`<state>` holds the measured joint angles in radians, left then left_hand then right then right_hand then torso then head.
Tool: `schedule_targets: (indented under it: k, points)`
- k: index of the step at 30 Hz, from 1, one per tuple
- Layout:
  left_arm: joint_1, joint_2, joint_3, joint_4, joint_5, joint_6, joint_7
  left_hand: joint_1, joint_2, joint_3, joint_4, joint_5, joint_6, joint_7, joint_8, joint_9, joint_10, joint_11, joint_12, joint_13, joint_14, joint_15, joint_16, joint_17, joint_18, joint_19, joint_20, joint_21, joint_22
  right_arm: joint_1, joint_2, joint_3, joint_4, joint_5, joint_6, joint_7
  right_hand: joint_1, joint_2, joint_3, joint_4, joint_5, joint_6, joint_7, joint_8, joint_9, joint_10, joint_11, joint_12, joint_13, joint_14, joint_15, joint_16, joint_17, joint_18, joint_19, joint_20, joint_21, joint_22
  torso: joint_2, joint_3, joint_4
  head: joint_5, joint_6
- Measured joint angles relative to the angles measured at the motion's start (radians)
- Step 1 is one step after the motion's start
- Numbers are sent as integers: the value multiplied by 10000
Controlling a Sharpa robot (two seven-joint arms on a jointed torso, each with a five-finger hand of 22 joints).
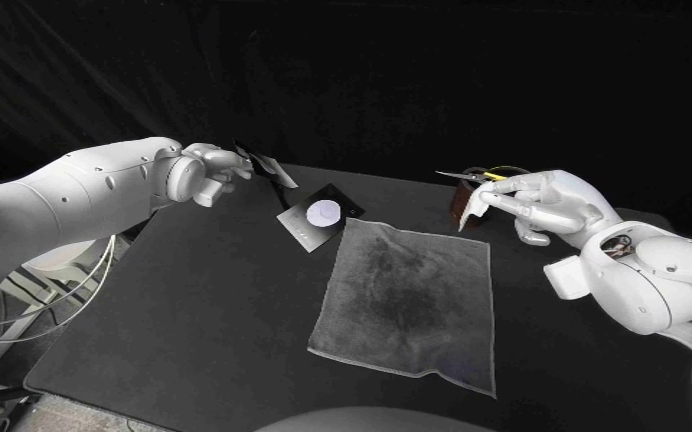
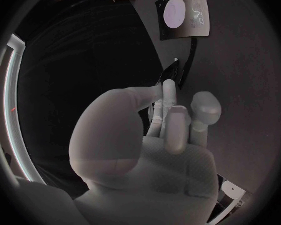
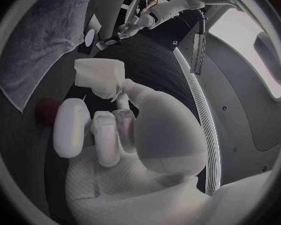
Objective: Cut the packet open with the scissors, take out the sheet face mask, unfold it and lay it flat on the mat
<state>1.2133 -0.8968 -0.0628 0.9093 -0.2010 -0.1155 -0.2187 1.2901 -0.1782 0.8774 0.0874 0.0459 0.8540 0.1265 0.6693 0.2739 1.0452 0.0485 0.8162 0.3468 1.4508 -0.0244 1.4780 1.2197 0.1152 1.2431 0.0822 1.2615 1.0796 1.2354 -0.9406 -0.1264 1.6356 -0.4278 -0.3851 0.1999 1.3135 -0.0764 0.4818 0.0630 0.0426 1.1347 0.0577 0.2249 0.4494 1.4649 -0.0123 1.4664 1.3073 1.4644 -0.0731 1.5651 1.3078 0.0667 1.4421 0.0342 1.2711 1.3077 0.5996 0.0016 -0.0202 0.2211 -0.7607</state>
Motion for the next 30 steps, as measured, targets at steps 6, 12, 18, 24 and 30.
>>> schedule_targets:
  k: [6, 12, 18, 24, 30]
  points:
    - [-3, -174, -15, 140, 79, 458, -929, -462, -76, 27, 106, 8, -911, 333, -539, 137, -580, 292, 0, 74, -306, 314, -240, -640, 2, -373, 161, -388, -472, -47, 72, -24, -73, -25, -2, -36, -1, -1, 0, 0, 36, -29, -2, 34, 0, -1, 0, -1, 1, 0, 0, 23, 5, 0, -15, 16, 0, -4, 6, 2, 9, 4, -28]
    - [-5, -261, -30, 227, 55, 866, -1747, -252, -627, -396, -436, 8, -2136, 509, -927, -125, -1044, 430, 237, 232, -410, 416, -240, -760, 1, -479, 267, -464, -562, -143, 142, -44, -150, -45, -8, -60, -1, -1, 0, 0, 37, -42, 7, 37, 0, -1, 1, -11, 7, 0, 0, 23, 5, 0, -16, 16, -40, -2, 7, 3, 20, 34, -37]
    - [-5, -302, -34, 235, -52, 1090, -2192, 77, -720, -553, -840, 8, -2764, 458, -746, -105, -1164, 444, 282, 235, -462, 465, -240, -863, 1, -517, 304, -506, -644, -178, 154, -45, -179, -57, -19, -81, -2, -2, 0, -1, 36, -38, 2, 36, 0, -1, 1, -13, 8, 0, 0, 23, 4, 0, -16, 16, -41, 2, 7, 2, 7, 58, -28]
    - [-5, -440, -35, 211, -282, 1267, -2503, 123, -778, -806, -967, 8, -3421, 366, -454, -27, -1198, 411, 413, 252, -502, 425, -240, -967, 1, -517, 304, -435, -504, -184, 146, -47, -189, -68, -27, -97, -4, -4, 0, -1, 33, -12, 27, 30, 0, -1, 1, -15, 8, 0, 0, 21, -4, 0, -16, 16, -49, 4, 7, 4, 11, 69, -21]
    - [23, -827, -35, 327, -519, 1446, -2709, 86, -815, -1230, -930, 7, -3879, 306, -49, 72, -1200, 409, 492, 334, -502, 425, -240, -988, 1, -517, 305, -434, -502, -190, 143, -53, -200, -74, -30, -107, -17, -18, 2, -2, 31, -11, 27, 19, 0, -1, 1, -17, 6, 0, 0, 2, -5, 0, -16, 16, -49, 3, 7, 6, 12, 36, -32]
